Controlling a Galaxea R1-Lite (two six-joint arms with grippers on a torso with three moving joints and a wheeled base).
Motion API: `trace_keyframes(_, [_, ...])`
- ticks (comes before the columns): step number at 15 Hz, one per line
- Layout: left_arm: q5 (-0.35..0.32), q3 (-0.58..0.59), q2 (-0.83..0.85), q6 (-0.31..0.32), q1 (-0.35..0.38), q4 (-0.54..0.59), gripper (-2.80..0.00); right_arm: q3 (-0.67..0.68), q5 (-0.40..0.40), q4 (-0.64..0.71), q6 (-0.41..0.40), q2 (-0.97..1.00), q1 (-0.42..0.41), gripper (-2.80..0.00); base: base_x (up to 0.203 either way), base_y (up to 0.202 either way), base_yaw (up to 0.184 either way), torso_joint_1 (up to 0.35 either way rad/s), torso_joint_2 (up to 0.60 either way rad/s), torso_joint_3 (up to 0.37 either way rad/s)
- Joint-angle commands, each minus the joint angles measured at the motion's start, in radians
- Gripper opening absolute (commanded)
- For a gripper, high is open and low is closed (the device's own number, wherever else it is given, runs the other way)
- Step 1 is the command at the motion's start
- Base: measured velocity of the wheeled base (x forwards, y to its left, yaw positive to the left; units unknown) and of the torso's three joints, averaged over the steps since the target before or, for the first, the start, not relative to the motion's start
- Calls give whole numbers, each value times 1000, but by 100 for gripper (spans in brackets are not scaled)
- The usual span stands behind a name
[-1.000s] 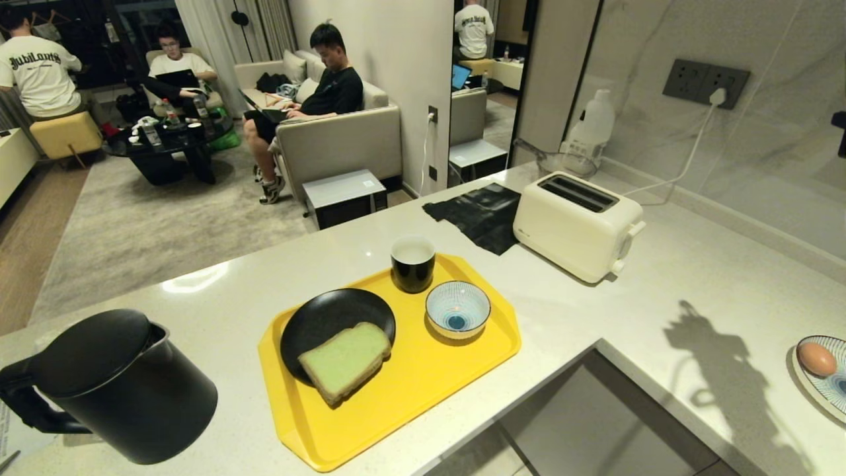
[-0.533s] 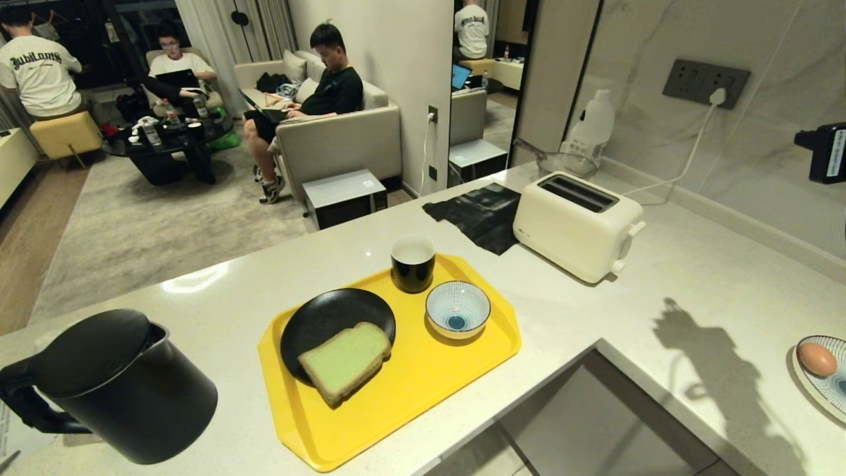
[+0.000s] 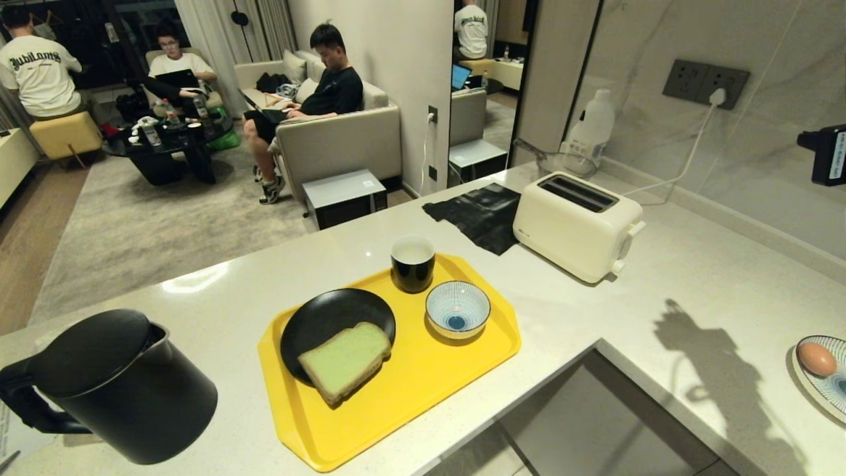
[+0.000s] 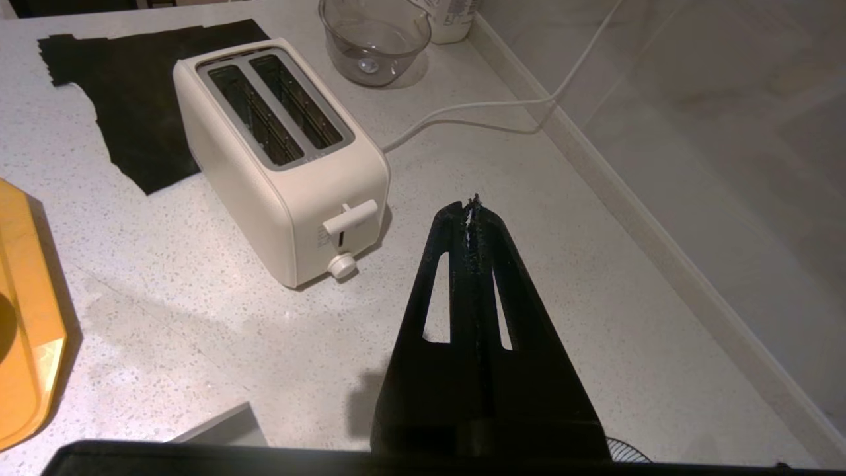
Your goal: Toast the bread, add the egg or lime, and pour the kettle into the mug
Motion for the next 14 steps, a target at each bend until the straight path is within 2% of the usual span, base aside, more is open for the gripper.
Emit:
trace_keyframes(1, [0, 0, -3, 0, 0, 0, -280, 7, -1, 0, -1, -14, -1, -280, 0, 0, 0, 0, 0, 0])
trace_keyframes(9, [0, 0, -3, 0, 0, 0, -280, 17, 0, -1, -3, -32, 0, -280, 0, 0, 0, 0, 0, 0])
trace_keyframes(14, [0, 0, -3, 0, 0, 0, -280, 13, 1, -2, -3, -31, 0, -280, -157, 0, 0, -6, 0, 1])
